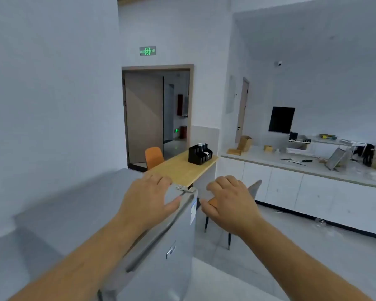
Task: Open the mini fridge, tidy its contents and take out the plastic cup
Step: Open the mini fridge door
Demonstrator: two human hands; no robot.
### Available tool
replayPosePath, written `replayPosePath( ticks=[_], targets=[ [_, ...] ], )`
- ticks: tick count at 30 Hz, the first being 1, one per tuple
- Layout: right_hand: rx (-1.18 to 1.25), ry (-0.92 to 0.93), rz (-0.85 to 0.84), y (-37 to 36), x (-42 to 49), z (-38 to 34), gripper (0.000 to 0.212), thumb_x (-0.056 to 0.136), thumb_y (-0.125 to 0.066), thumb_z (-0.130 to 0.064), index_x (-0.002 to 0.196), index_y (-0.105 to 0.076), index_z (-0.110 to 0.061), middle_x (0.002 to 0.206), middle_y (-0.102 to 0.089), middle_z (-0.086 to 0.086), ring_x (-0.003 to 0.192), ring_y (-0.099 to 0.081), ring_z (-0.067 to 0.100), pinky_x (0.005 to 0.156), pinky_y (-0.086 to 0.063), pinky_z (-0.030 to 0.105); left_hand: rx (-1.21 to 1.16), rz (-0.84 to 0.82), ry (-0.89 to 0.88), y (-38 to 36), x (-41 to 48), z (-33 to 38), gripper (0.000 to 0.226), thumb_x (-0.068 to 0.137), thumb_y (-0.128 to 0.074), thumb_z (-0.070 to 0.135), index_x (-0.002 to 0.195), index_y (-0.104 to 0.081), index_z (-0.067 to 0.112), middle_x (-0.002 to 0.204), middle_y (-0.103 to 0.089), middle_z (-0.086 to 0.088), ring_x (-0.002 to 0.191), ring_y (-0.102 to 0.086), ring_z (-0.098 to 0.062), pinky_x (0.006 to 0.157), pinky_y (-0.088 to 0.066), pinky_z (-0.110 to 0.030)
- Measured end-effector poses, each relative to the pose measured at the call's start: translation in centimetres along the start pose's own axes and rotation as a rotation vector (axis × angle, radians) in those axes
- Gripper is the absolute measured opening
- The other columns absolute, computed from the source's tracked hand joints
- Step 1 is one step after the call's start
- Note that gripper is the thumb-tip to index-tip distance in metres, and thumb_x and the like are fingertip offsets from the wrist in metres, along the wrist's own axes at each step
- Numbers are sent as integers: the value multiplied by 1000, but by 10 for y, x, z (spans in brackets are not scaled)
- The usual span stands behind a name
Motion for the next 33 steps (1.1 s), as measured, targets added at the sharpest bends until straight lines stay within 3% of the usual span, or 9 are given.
replayPosePath(
  ticks=[5,8,10,17,23,27,31,33],
  targets=[
    [92,88,-176,-58,-9,-48,45,94,-43,-60,105,-67,-24,99,-61,-4,100,-52,22,90,-43,40,32,-222,118,-29,-41,-40,58,88,-43,69,114,-67,24,112,-71,3,101,-61,-22,82,-52,-42],
    [145,154,-237,-89,-20,-72,46,96,-40,-60,109,-66,-24,103,-60,-5,105,-49,20,98,-39,37,-30,-308,188,-46,-63,-57,53,89,-45,67,118,-64,27,118,-69,5,107,-58,-20,88,-50,-41],
    [200,197,-251,-103,-24,-87,41,98,-42,-57,106,-66,-24,99,-58,-5,100,-49,17,94,-41,34,-116,-337,245,-55,-71,-64,49,88,-48,65,115,-64,29,116,-69,7,105,-57,-17,88,-51,-40],
    [391,170,-152,-119,-23,-104,24,97,-59,-36,83,-65,-18,82,-53,-3,78,-43,15,78,-36,26,-209,-317,270,-70,-70,-73,41,84,-53,62,110,-65,32,113,-68,11,105,-55,-14,88,-51,-37],
    [428,171,-254,-109,-28,-99,26,99,-53,-43,96,-69,-23,94,-57,-7,92,-49,13,80,-45,30,-202,-323,269,-68,-70,-72,38,88,-56,59,112,-65,31,116,-68,10,107,-55,-14,90,-51,-38],
    [441,117,-210,-91,-31,-93,30,100,-50,-43,83,-63,-23,86,-58,-7,82,-51,11,67,-51,36,-203,-320,275,-66,-71,-69,34,89,-57,57,110,-65,31,115,-68,11,105,-55,-14,89,-51,-37],
    [441,168,-262,-77,-37,-95,34,101,-45,-49,115,-64,-26,111,-63,-7,103,-54,12,83,-51,33,-190,-328,282,-64,-68,-66,32,90,-56,56,110,-64,32,115,-67,11,104,-54,-14,88,-51,-38],
    [426,251,-313,-76,-44,-112,34,101,-45,-47,117,-64,-23,110,-63,-4,104,-53,14,86,-50,36,-187,-329,277,-63,-69,-65,31,90,-57,56,109,-64,32,114,-67,11,103,-54,-14,87,-51,-37]
  ],
)
Point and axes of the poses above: each hand's wrist, its own x-axis towards the middle knuckle, its own y-axis out of the back of the hand, z = x × y, the point moved 1 cm from there along x, towards the middle knuckle
